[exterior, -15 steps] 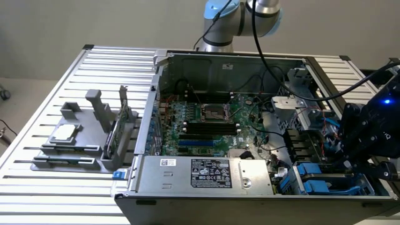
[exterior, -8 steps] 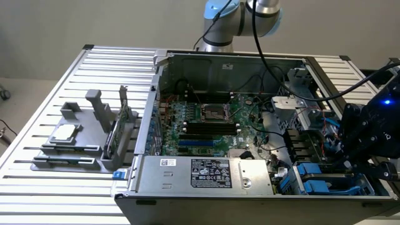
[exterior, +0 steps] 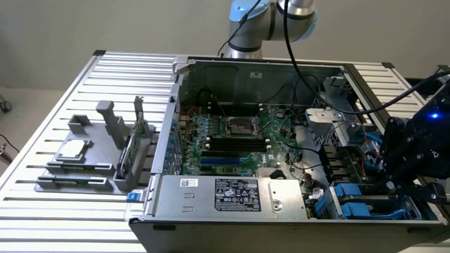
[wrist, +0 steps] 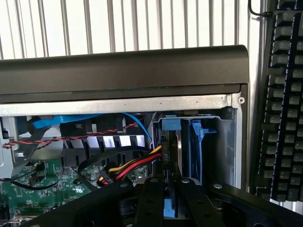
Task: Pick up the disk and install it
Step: 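Insert the first disk wire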
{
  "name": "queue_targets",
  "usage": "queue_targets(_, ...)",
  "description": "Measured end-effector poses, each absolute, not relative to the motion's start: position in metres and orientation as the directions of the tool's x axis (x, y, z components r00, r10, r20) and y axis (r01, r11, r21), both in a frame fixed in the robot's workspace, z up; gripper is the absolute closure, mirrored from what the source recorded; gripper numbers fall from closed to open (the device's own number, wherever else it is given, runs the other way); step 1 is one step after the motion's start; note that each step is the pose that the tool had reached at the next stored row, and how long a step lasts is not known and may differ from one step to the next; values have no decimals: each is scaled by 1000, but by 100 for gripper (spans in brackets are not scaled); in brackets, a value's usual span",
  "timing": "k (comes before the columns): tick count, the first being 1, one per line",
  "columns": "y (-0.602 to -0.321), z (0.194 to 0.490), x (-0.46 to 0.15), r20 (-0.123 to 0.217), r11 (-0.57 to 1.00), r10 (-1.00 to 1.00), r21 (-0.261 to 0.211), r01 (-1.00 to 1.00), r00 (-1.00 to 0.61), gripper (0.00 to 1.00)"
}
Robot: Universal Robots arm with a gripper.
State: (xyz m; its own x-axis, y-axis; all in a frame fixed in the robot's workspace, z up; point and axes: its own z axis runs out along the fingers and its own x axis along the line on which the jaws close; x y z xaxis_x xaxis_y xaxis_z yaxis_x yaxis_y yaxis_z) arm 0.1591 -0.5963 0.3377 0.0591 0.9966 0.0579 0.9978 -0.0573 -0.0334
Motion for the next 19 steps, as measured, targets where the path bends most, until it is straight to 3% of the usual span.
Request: queue_targets(19,-596,335,161,58,-57,997,-34,998,59,84)
